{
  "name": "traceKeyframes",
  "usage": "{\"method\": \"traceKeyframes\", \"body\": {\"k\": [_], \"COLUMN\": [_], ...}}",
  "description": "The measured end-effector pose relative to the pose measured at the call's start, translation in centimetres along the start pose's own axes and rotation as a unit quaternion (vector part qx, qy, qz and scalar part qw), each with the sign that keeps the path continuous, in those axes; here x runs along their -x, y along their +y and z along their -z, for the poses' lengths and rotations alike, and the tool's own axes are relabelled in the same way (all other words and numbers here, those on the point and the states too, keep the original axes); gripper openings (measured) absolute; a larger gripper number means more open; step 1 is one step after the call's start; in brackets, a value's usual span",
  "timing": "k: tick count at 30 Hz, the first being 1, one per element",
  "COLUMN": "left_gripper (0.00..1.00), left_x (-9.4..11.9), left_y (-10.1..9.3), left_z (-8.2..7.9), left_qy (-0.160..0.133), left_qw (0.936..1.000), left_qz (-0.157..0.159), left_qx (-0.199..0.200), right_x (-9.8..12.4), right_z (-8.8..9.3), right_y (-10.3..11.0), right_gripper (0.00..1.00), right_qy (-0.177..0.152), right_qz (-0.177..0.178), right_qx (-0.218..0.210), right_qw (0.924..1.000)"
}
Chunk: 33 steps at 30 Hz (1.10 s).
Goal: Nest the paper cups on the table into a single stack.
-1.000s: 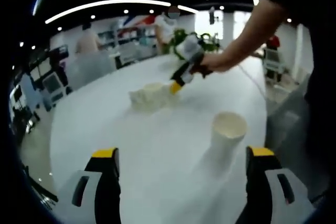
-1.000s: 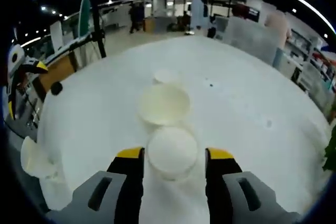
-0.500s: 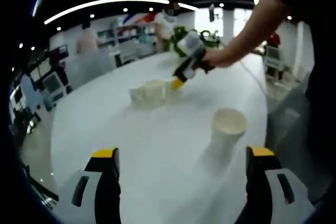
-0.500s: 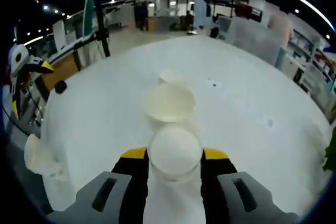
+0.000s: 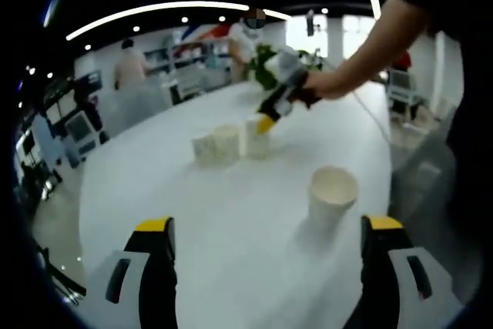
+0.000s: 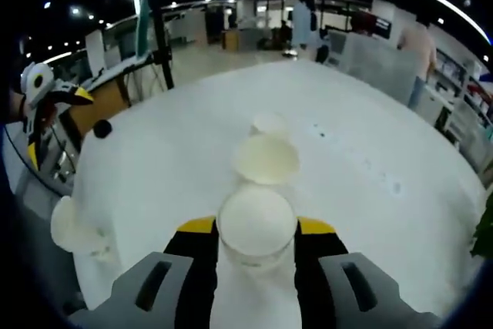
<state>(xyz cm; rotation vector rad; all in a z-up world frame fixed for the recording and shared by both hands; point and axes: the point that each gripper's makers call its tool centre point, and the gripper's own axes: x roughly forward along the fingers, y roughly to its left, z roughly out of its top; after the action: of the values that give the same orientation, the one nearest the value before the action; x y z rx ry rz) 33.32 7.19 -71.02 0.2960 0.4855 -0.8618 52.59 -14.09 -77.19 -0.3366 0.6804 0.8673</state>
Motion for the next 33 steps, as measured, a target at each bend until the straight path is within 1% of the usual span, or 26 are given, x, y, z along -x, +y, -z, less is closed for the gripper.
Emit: {"method": "traceKeyframes", "body": {"k": [3,5,9,10,12,13,16,18,22,25,27,29,31,33], "left_gripper": [0.99,0.99,0.99,0.99,0.99,0.99,0.99,0.99,0.99,0.99,0.99,0.99,0.99,0.99], "left_x": [0.4,0.6,0.9,1.0,1.2,1.2,1.3,1.5,1.9,2.0,2.1,2.2,2.2,2.2], "left_y": [0.2,0.3,0.3,0.3,0.5,0.5,0.3,0.0,0.0,-0.2,-0.4,-0.7,-1.2,-1.2], "left_z": [0.0,0.0,-0.6,-1.0,-1.4,-1.4,-1.4,-1.4,-1.7,-1.9,-2.0,-1.9,-1.9,-1.5], "left_qy": [0.003,0.008,0.004,-0.001,-0.006,-0.006,0.001,0.004,0.0,-0.001,-0.002,-0.001,-0.003,0.005], "left_qw": [0.9999,0.9998,0.9999,0.9999,0.9998,0.9998,0.9999,0.9999,0.9998,0.9998,0.9997,0.9998,0.9998,0.9997], "left_qz": [-0.003,-0.006,-0.009,-0.01,-0.014,-0.015,-0.015,-0.014,-0.02,-0.022,-0.024,-0.02,-0.012,-0.014], "left_qx": [0.015,0.016,0.013,0.013,0.014,0.013,0.005,-0.004,-0.004,0.002,-0.004,-0.004,-0.013,-0.019], "right_x": [0.7,1.3,2.1,2.5,3.1,3.5,4.3,4.7,6.3,7.0,7.6,8.3,8.8,9.3], "right_z": [-0.6,-0.9,-0.8,-0.9,-0.8,-0.9,-1.1,-1.1,-1.8,-1.9,-2.2,-2.8,-3.2,-3.6], "right_y": [0.8,1.5,2.5,2.8,2.8,3.2,3.3,2.7,3.8,4.0,4.3,4.6,5.0,5.4], "right_gripper": [0.35,0.35,0.35,0.35,0.35,0.35,0.35,0.35,0.35,0.35,0.35,0.35,0.35,0.35], "right_qy": [-0.011,-0.017,-0.016,-0.017,-0.021,-0.021,-0.028,-0.035,-0.053,-0.06,-0.066,-0.077,-0.083,-0.09], "right_qz": [-0.003,-0.004,-0.013,-0.014,-0.015,-0.013,-0.012,-0.01,-0.009,-0.01,-0.013,-0.011,-0.014,-0.019], "right_qx": [0.001,0.014,0.026,0.03,0.034,0.034,0.03,0.03,0.026,0.03,0.035,0.052,0.054,0.053], "right_qw": [0.9999,0.9998,0.9995,0.9993,0.9991,0.9991,0.9991,0.9989,0.9982,0.9977,0.9971,0.9956,0.995,0.9943]}}
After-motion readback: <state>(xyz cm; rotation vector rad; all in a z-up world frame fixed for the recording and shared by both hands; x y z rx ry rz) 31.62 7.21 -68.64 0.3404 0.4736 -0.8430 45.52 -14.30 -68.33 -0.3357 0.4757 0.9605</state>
